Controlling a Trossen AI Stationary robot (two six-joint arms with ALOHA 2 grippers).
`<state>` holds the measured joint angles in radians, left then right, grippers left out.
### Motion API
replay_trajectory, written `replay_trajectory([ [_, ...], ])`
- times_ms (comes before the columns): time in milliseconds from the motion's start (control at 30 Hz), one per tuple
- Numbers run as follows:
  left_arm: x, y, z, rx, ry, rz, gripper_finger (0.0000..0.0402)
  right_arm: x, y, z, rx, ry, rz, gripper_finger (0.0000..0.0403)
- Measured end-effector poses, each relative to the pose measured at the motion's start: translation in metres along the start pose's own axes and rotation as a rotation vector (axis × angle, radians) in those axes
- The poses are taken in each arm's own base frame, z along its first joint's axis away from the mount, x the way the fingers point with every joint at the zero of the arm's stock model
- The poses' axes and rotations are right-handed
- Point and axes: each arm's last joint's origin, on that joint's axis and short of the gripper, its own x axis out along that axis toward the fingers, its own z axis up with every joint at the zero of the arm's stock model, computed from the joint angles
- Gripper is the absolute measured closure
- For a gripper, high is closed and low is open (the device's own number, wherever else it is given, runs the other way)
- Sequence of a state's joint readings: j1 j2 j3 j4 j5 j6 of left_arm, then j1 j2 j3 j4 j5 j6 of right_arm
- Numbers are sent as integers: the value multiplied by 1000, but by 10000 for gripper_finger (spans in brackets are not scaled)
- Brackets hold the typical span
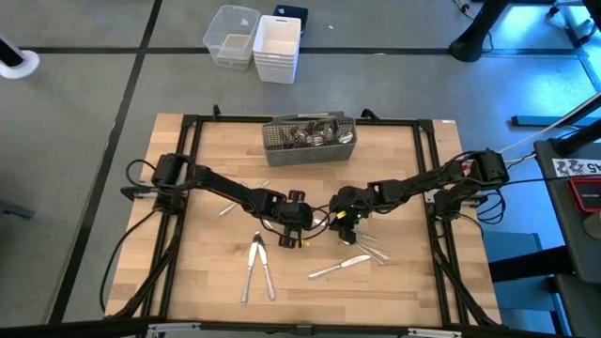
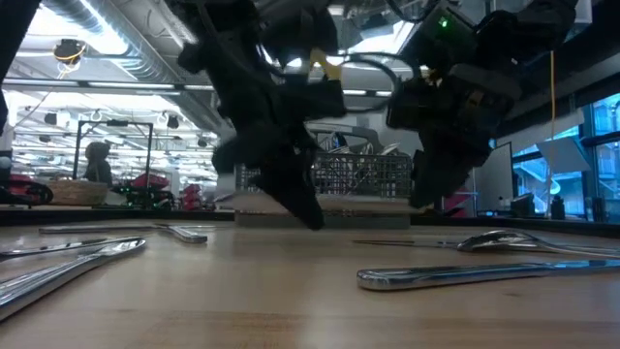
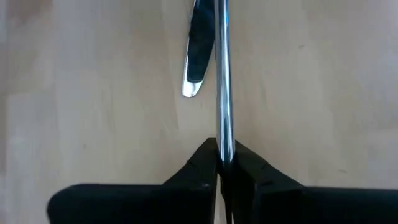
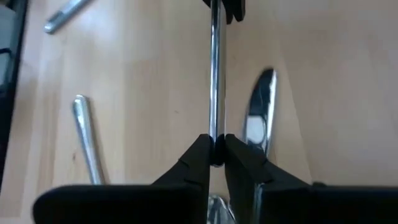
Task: Sort silverware
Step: Put the silver table knife into the gray silverware organizer
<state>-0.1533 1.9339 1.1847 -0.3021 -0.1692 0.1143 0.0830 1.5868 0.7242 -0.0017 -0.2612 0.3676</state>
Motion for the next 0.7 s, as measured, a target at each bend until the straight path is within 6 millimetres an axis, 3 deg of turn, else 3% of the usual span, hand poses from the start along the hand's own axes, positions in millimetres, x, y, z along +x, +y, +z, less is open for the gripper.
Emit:
replay_trajectory([
  [233, -43, 8, -6, -22, 80, -5, 391, -31, 11, 7, -121, -90, -16, 362],
  [433, -92, 23, -11, -85, 91, 32, 391, -74, 21, 13, -217, -215, -124, 362],
  [700, -166, 73, -25, -196, 180, 348, 391, -116, 26, 12, -286, -358, -316, 361],
])
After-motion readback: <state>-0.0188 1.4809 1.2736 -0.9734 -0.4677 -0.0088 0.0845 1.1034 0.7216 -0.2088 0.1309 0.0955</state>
